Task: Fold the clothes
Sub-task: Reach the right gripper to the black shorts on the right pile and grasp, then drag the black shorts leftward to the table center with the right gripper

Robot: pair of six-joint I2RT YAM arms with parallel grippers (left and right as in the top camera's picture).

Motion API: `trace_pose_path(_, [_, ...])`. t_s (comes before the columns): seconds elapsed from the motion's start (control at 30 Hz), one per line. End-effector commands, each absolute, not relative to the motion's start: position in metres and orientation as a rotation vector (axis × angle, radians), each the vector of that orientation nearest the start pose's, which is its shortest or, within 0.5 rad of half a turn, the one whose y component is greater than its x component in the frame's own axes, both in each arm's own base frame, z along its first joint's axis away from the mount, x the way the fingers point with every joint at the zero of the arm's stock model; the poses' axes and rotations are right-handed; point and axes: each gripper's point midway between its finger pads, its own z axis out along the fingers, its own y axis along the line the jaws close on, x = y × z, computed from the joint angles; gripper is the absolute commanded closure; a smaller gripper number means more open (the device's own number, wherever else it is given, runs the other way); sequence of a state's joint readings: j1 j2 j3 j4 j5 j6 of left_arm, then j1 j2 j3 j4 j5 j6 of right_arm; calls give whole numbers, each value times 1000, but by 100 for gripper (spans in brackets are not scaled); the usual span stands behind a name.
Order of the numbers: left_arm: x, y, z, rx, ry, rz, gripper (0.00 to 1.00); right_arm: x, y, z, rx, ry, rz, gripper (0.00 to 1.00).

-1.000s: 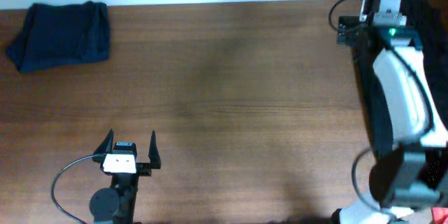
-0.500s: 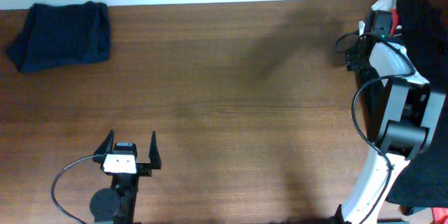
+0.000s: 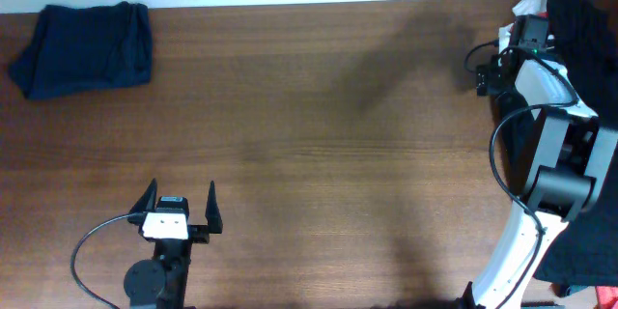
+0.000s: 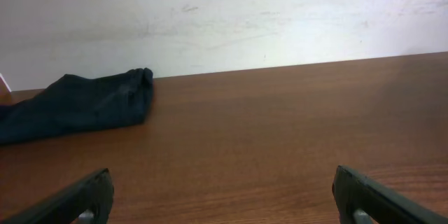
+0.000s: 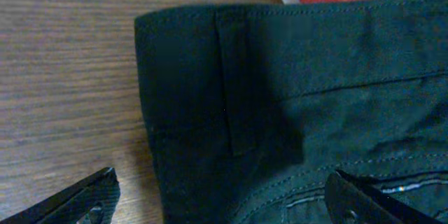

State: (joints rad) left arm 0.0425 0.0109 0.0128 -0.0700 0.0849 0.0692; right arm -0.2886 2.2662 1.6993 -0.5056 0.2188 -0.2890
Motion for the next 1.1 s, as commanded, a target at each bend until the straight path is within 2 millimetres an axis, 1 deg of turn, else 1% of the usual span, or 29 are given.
trace_pose_path(0.0, [246,-2,159,94,1637,33,1,514,-184,-6,29,2719,-386,4])
trace_pose_path(0.03, [246,-2,159,94,1637,33,1,515,-185,-10,31,2721,-391,6])
trace_pose_path(0.07, [246,-2,159,94,1637,33,1,514,-191,-11,44,2717,-429,20])
trace_pose_path(0.1, [246,-2,159,94,1637,33,1,514,-197,-9,57,2712,-452,47])
trace_pose_path(0.13, [246,-2,159,93,1637,33,1,513,-200,-9,65,2711,-453,59])
trace_pose_path(0.17, [246,-2,159,94,1637,33,1,510,-205,-10,80,2715,-454,80])
trace_pose_path(0.23, [246,-2,159,93,1637,33,1,509,-206,-10,115,2717,-447,96])
trace_pose_path(0.27, [246,-2,159,94,1637,33,1,509,-206,-7,193,2704,-431,96])
trace_pose_path(0.3, [246,-2,159,93,1637,33,0,511,-206,0,241,2687,-421,96])
trace_pose_path(0.33, [246,-2,159,94,1637,33,1,514,-208,15,284,2658,-417,96])
trace_pose_path(0.4, [246,-2,159,94,1637,33,1,520,-209,59,351,2578,-403,96])
trace_pose_path(0.43, [246,-2,159,93,1637,33,1,523,-204,101,344,2507,-399,96])
trace_pose_path(0.47, [246,-2,159,94,1637,33,1,524,-197,122,328,2475,-389,96])
trace_pose_path(0.53, [246,-2,159,94,1637,33,0,528,-166,171,255,2395,-319,96])
trace_pose_path(0.57, [246,-2,159,94,1637,33,1,528,-136,208,191,2337,-301,96])
trace_pose_path(0.6, [246,-2,159,93,1637,33,1,528,-115,227,145,2307,-280,96])
trace_pose_path(0.63, [246,-2,159,94,1637,33,1,529,-99,235,110,2292,-253,96])
trace_pose_path(0.67, [246,-2,159,94,1637,33,1,531,-56,250,10,2264,-155,96])
trace_pose_path(0.7, [246,-2,159,94,1637,33,1,532,-16,255,-83,2249,-70,96])
trace_pose_path(0.73, [246,-2,159,93,1637,33,1,530,34,255,-197,2244,26,96])
trace_pose_path(0.77, [246,-2,159,94,1637,33,1,529,58,252,-252,2242,73,96])
trace_pose_path(0.8, [246,-2,159,94,1637,33,1,524,104,250,-365,2226,168,96])
trace_pose_path(0.83, [246,-2,159,94,1637,33,1,517,146,246,-469,2210,263,96])
trace_pose_path(0.87, [246,-2,159,93,1637,33,1,509,181,241,-552,2196,343,96])
trace_pose_path(0.9, [246,-2,159,94,1637,33,1,498,221,233,-645,2183,426,96])
trace_pose_path(0.97, [246,-2,159,94,1637,33,1,458,315,214,-834,2153,585,96])
trace_pose_path(1.0, [246,-2,159,93,1637,33,1,439,344,210,-907,2134,619,96])
trace_pose_path(1.07, [246,-2,159,93,1637,33,0,406,385,208,-1003,2105,656,96])
